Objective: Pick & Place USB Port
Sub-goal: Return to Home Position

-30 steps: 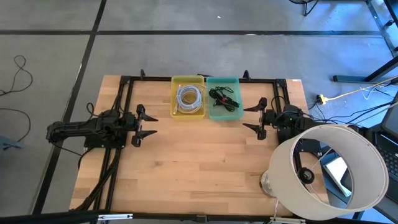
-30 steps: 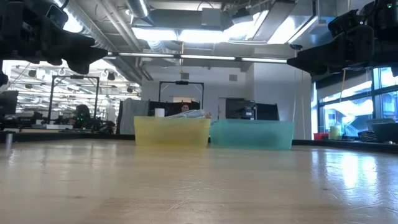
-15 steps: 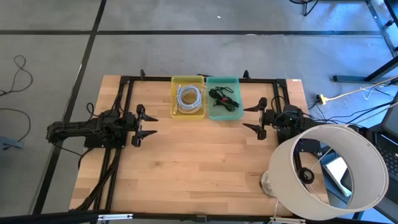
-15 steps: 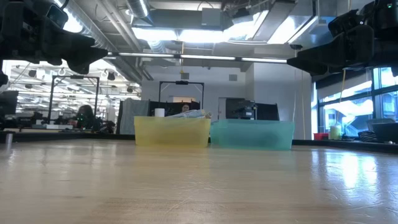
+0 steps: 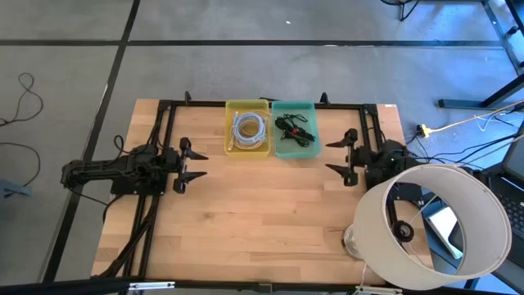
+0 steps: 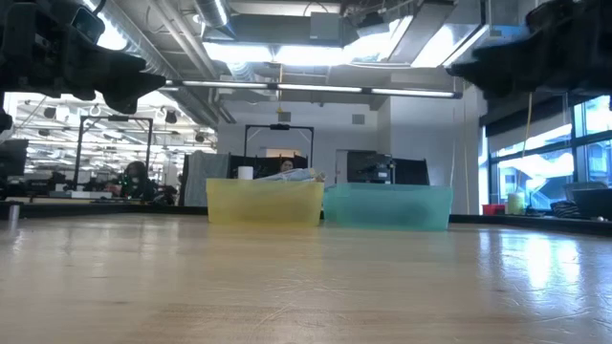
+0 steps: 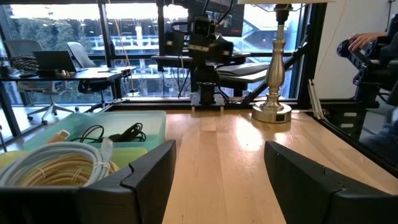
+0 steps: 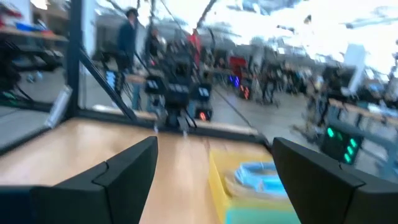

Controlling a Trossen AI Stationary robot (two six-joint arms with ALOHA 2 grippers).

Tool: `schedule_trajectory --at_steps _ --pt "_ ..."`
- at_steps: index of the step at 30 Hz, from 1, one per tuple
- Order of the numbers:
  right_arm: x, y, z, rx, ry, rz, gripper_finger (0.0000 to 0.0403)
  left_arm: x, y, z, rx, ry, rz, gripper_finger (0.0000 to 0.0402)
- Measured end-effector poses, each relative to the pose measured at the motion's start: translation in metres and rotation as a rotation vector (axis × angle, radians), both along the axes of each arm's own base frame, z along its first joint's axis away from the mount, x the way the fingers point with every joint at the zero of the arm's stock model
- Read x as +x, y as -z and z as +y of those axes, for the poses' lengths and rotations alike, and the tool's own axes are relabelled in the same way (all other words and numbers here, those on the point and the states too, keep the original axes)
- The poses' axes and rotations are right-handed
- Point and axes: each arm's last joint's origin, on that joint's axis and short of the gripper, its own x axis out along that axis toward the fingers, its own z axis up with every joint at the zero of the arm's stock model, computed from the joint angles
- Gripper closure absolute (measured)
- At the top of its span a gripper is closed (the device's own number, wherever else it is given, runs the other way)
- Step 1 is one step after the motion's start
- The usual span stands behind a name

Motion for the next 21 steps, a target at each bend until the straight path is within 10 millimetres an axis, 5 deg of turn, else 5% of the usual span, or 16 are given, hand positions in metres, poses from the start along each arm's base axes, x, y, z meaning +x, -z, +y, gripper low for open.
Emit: schedule_trajectory --at_steps 17,21 --pt "-0.016 -0.014 0.018 -0.027 -0.143 -0.164 0.0082 0.000 0.000 0.000 0.000 0.000 0.000 0.0162" --pt "-0.026 -0.014 0.025 0.175 -0.249 -0.165 0.0082 0.000 0.000 0.000 0.000 0.000 0.000 0.0162"
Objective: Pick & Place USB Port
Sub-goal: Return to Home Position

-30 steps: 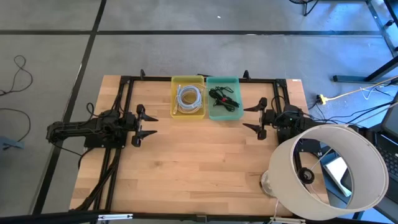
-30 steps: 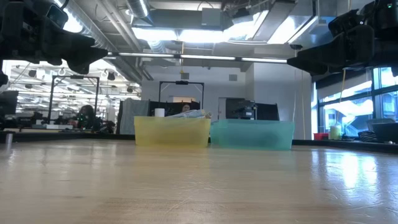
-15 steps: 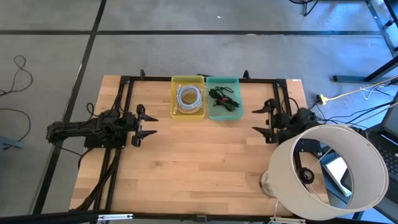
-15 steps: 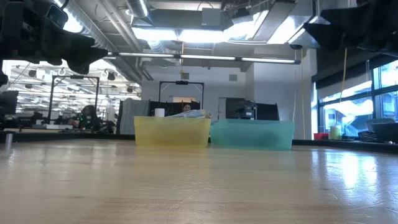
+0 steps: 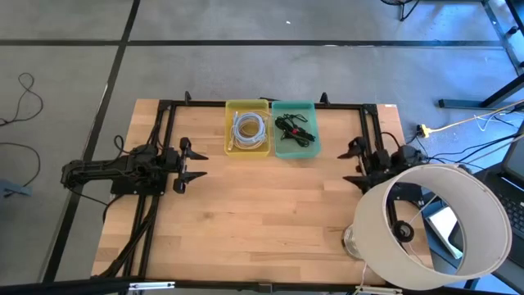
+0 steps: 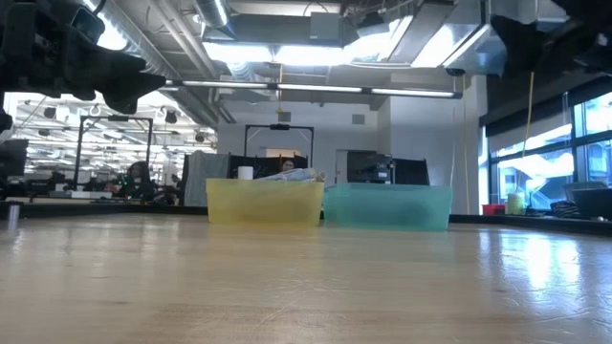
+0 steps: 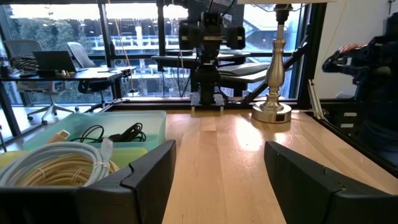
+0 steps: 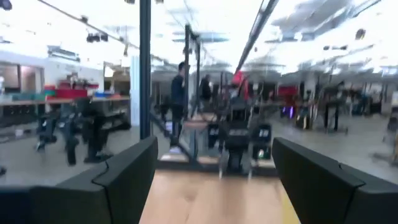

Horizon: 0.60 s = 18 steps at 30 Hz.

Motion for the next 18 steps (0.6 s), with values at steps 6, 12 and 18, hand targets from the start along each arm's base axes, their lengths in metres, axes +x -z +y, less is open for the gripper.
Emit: schedule_trajectory --at_steps 6,12,18 --pt "0.003 0.023 0.003 0.010 -0.053 0.215 0.0082 0.000 0.000 0.000 0.000 -0.001 0.002 0.0162" --pt "0.006 0.038 0.011 -0.005 -0.109 0.230 0.0082 0.000 0.000 0.000 0.000 -0.002 0.002 0.0162" --pt "0.006 0.036 0.011 -0.018 -0.081 0.204 0.0082 0.000 0.000 0.000 0.000 -0.003 0.002 0.0162"
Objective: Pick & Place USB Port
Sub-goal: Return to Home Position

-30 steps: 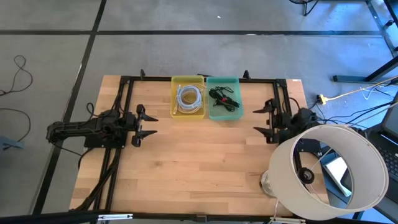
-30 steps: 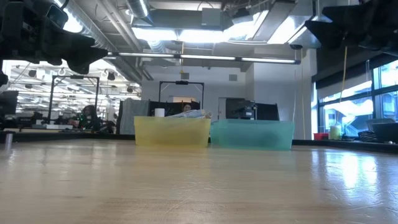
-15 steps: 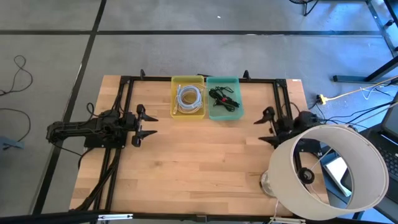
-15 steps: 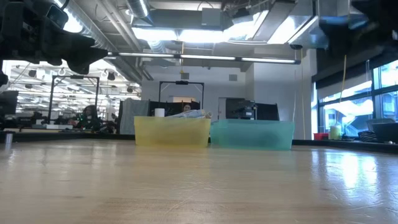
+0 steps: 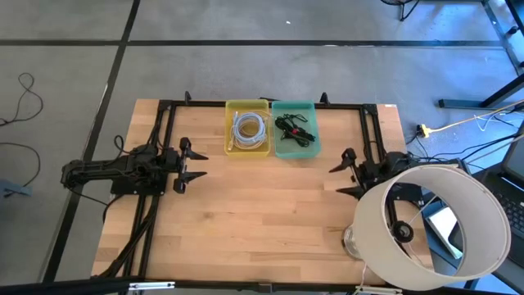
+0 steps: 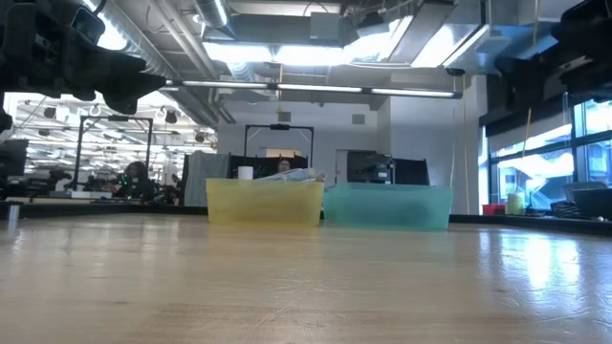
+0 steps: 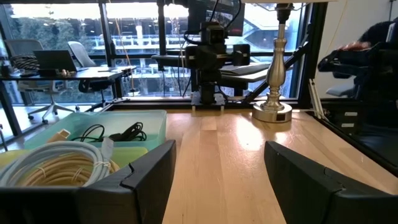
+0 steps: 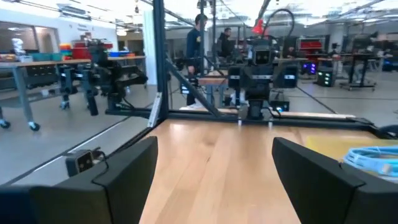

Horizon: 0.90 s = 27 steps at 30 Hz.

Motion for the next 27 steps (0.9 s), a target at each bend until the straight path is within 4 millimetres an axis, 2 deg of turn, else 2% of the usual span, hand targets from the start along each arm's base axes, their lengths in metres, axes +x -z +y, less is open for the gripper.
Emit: schedule_trajectory --at_steps 5,11,27 --pt "0.0008 0.0009 -0.0023 -0.016 0.070 0.006 0.0082 0.0000 0.0000 0.0000 0.000 0.000 0.000 0.0162" --pt "0.0009 0.0020 -0.0024 -0.096 0.078 -0.002 0.0082 0.0000 0.0000 0.0000 0.000 0.000 0.000 0.0162" --pt "0.0027 0.0074 -0.0039 -0.133 0.136 0.053 0.0082 0.0000 0.0000 0.0000 0.000 -0.001 0.000 0.0162"
